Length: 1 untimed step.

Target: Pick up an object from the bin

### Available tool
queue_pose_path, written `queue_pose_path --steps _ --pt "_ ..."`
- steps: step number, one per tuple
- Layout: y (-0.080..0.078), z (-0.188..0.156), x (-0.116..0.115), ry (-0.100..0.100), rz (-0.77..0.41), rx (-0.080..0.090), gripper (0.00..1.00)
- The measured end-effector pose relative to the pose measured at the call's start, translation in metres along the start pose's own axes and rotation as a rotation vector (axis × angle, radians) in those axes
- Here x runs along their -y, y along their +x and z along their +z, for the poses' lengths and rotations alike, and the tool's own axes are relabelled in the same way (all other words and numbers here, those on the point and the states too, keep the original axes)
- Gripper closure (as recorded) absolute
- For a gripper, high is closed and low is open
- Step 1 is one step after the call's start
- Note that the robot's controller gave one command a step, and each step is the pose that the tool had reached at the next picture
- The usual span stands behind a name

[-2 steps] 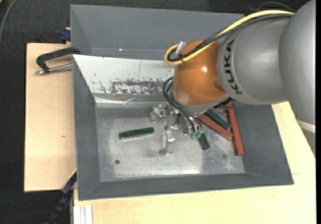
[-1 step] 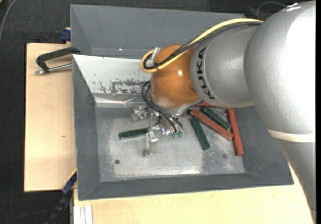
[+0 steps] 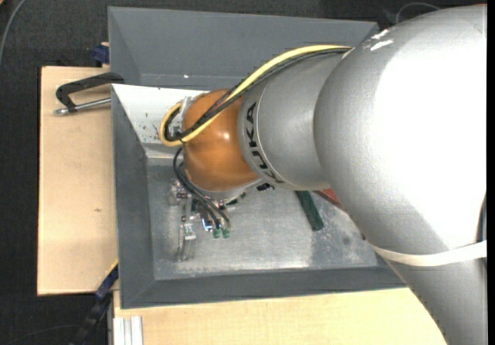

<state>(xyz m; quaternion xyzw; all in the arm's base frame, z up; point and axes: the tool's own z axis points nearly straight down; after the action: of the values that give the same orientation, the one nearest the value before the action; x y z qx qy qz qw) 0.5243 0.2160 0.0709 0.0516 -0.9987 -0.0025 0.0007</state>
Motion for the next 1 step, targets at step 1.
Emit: queue_pose_path --steps 1 --pt "0.0024 -0.0831 0.0571 0.003 0.066 0.013 0.00"
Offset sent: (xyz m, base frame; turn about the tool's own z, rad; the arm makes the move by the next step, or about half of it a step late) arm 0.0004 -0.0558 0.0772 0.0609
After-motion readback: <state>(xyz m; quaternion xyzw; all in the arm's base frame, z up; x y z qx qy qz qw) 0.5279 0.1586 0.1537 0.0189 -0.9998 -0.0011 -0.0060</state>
